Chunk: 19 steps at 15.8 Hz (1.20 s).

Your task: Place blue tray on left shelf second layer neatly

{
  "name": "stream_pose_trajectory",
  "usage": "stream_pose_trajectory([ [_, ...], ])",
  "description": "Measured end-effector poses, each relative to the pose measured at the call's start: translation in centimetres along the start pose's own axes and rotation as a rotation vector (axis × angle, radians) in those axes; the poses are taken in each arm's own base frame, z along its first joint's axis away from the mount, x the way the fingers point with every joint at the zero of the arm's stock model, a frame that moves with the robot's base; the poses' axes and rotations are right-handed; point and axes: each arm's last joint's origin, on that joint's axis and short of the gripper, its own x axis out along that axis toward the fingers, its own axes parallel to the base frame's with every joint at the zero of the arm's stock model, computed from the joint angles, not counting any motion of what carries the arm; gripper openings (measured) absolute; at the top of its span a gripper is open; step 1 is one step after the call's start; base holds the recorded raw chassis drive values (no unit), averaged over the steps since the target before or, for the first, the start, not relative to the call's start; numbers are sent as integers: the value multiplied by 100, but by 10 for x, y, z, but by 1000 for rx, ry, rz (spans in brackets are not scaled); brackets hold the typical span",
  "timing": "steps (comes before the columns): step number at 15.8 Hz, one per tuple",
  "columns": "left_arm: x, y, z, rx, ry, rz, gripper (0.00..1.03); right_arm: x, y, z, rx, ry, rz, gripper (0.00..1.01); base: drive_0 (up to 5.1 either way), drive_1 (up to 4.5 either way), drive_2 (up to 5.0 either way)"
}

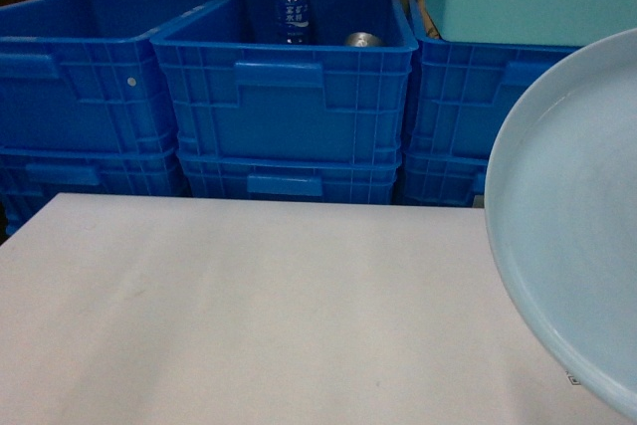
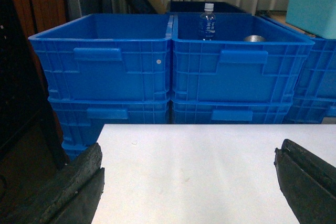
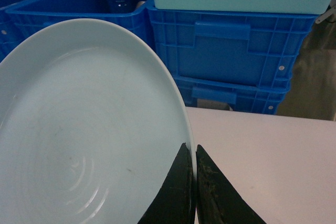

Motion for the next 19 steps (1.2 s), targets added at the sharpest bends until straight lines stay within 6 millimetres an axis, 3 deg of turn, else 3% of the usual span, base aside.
stream_pose_trajectory([
  [4, 0, 0, 0, 0, 0, 0, 98, -43, 6, -20, 2, -6, 37, 2, 0, 0, 0],
  [8, 0, 0, 0, 0, 0, 0, 98, -64, 14, -33, -5, -8, 61, 2, 0, 0, 0],
  [11, 0, 0, 0, 0, 0, 0, 98, -65, 22, -39, -50, -42, 87, 2, 0, 0, 0],
  [19, 0, 0, 0, 0, 0, 0, 98, -65, 21, -39, -83, -76, 22, 2, 0, 0, 0],
])
